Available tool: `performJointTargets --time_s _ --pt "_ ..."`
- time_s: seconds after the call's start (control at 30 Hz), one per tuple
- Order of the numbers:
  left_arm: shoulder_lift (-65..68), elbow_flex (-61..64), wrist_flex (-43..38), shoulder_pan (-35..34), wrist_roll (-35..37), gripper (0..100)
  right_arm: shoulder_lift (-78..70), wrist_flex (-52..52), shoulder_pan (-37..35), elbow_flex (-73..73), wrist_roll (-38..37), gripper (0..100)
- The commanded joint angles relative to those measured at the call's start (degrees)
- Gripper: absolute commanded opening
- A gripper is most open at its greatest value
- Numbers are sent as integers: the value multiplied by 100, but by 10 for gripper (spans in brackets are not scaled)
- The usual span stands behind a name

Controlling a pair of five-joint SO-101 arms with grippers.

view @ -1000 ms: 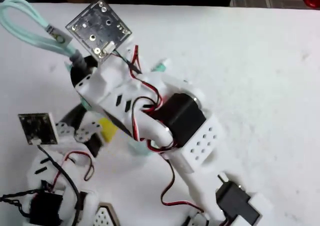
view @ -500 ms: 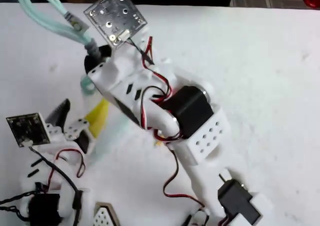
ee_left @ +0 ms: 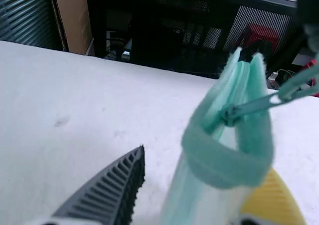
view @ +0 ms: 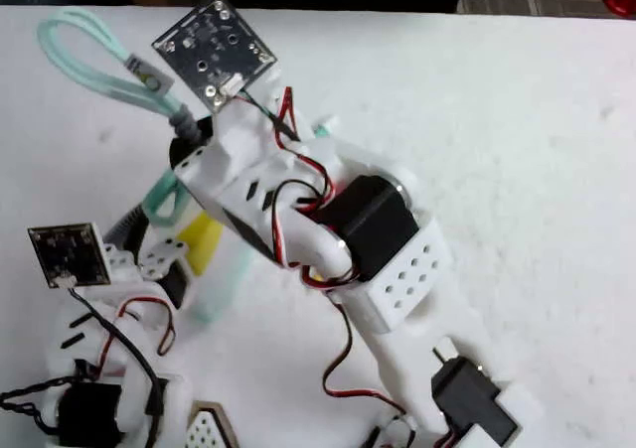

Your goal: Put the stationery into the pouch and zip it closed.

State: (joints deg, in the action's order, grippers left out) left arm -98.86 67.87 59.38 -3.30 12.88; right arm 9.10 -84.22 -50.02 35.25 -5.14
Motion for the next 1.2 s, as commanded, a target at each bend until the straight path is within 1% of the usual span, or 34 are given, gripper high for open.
performJointTargets --time_s 0.0,0.1,0.2,0.5,0.6,0.7,0.77,0.87,1.0,1.17 --pt "48 -70 404 286 -44 242 48 75 -31 88 44 17" --pt "48 -70 536 549 -308 223 13 462 101 -35 44 17" --pt "48 -70 554 602 -510 208 -84 787 286 -149 44 17" --pt "48 -35 545 620 -545 141 -646 945 497 -132 44 17" --pt "48 -26 554 611 -782 117 -479 848 488 -132 62 17" --pt "48 -26 554 629 -993 75 -101 752 488 -132 404 17" --pt "48 -26 554 637 -1152 54 171 796 488 -132 440 17" --pt "48 -26 563 637 -1248 37 338 1253 514 -176 440 17" --pt "48 -35 651 637 -1257 35 -13 1912 567 -185 440 17" --pt "48 -35 721 637 -1257 35 -514 2044 919 -132 440 17"
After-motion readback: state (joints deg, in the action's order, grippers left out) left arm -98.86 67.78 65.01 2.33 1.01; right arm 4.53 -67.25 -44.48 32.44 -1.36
